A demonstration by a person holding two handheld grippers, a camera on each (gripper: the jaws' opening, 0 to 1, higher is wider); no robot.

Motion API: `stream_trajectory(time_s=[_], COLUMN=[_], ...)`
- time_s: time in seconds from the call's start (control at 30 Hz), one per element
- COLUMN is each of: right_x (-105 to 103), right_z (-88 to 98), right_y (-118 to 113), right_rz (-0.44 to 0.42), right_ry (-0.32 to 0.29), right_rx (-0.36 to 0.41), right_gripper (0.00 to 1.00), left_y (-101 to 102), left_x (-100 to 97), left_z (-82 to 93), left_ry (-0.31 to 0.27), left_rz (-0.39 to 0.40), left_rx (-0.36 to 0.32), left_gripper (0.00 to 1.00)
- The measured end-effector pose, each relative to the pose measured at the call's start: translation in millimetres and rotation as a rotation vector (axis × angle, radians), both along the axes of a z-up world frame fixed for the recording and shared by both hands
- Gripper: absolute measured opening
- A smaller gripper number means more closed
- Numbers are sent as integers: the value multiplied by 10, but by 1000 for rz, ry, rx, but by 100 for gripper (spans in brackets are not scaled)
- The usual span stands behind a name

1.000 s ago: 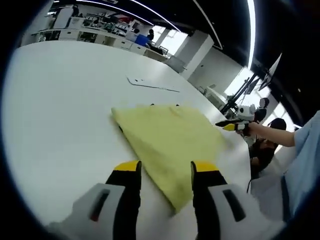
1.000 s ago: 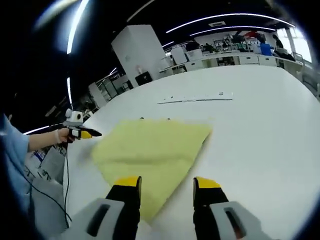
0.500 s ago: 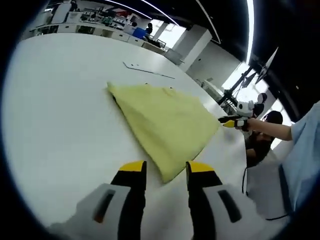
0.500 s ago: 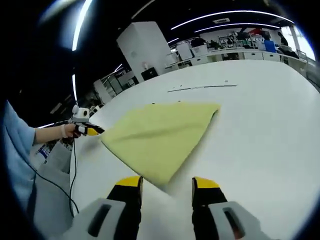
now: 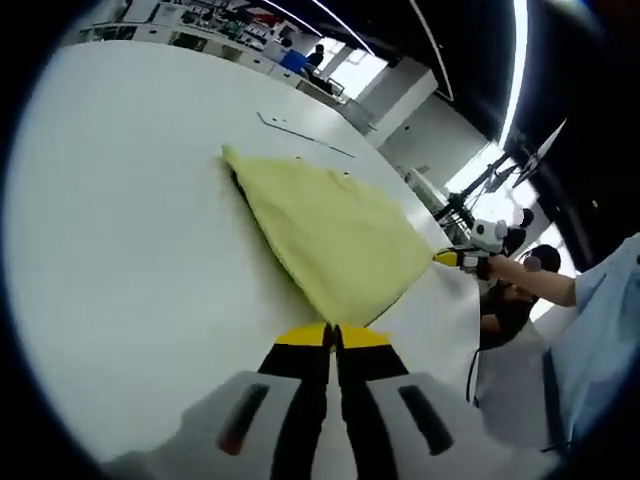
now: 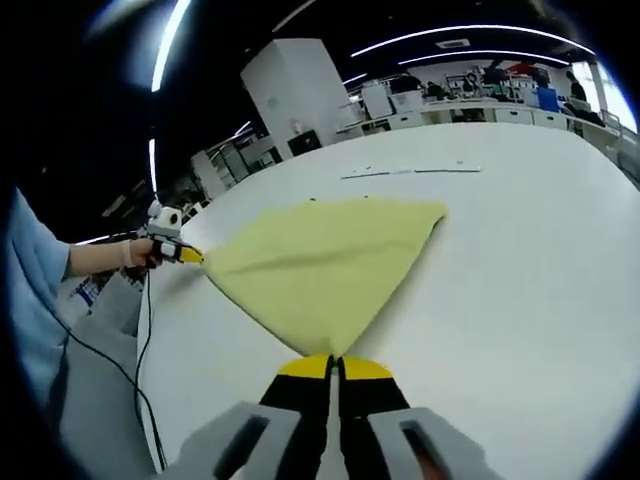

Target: Fold the garment on the visible template until the final outline fits inside the template.

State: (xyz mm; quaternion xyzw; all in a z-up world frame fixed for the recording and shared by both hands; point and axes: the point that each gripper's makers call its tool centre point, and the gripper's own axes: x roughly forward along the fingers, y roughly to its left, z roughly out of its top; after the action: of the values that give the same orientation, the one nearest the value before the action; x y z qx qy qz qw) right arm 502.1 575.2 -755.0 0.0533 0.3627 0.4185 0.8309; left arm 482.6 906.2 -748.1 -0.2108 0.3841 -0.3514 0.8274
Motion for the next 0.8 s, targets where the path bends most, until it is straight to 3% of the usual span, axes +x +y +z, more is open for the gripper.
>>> stream_trajectory(time_s=[0.23,0.6,0.8], right_x=[-130,-721,-927], right_z=[38,15,24], right_y=[-39,-54,-50], right_rz=[-14,24,27], right_ry=[17,60,61], right_rx=[19,47,52], right_gripper=[0,0,0], left_y=[31,29,2], left_x=[-142,-665,-899], left_z=[36,-1,13], left_ry=[-3,27,34], left_rz=[7,39,52], left_rx=[-5,-28,-32], left_gripper=[0,0,0])
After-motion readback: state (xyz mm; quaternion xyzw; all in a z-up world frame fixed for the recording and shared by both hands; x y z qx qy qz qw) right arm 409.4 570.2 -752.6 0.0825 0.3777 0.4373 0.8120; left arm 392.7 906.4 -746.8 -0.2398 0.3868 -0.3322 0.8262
